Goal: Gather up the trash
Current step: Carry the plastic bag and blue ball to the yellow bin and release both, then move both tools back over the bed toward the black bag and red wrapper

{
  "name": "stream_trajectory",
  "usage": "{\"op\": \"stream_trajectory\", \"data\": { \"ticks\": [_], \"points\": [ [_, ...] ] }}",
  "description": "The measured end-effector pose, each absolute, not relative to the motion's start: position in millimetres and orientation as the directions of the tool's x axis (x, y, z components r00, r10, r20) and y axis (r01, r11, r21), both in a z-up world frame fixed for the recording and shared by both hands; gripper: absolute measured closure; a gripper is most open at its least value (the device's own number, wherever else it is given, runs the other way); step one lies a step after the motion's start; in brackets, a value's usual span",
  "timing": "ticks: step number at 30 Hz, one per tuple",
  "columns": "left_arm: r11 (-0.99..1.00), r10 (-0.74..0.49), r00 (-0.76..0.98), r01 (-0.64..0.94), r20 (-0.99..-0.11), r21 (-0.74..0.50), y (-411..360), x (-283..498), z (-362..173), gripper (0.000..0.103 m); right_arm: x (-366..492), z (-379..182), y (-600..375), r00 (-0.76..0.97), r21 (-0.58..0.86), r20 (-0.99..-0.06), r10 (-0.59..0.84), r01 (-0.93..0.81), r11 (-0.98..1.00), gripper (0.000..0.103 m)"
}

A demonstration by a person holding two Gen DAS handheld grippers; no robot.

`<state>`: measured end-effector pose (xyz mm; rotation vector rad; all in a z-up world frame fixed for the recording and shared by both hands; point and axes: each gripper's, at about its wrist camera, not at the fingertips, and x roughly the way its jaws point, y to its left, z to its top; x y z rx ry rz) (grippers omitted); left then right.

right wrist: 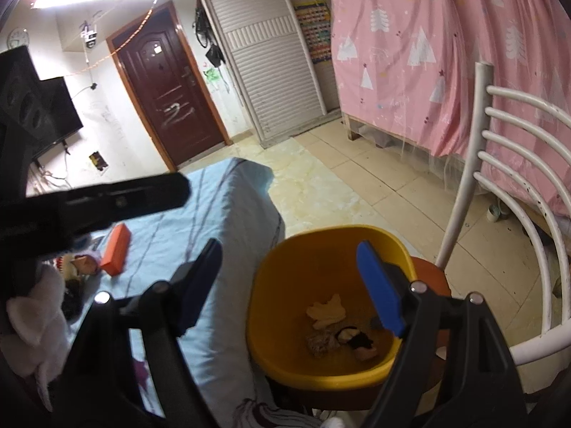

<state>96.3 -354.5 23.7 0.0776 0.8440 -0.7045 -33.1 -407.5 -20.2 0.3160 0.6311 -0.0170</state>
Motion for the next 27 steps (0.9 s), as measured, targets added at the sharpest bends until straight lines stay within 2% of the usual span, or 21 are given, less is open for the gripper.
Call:
{"op": "stream_trajectory", "data": {
  "ticks": [12, 15, 27],
  "points": [
    [0.855, -0.469, 0.597, 0.492, -0.651, -0.166, -253, 70, 58, 0.049, -15, -7, -352, 0.800, 0.271, -0.577, 0.166, -0.005, 0.963, 0.028],
    [0.873, -0.447, 0.625, 0.461, -0.640, -0.159, -228, 66, 65, 0.047, -8, -2, -329, 0.793, 0.258, -0.578, 0.190, -0.044, 0.965, 0.024],
    [0.944, -0.316, 0.714, 0.305, -0.625, -0.128, -110, 40, 65, 0.040, 5, 9, -245, 0.754, 0.195, -0.595, 0.278, -0.200, 0.960, 0.023]
  ]
}}
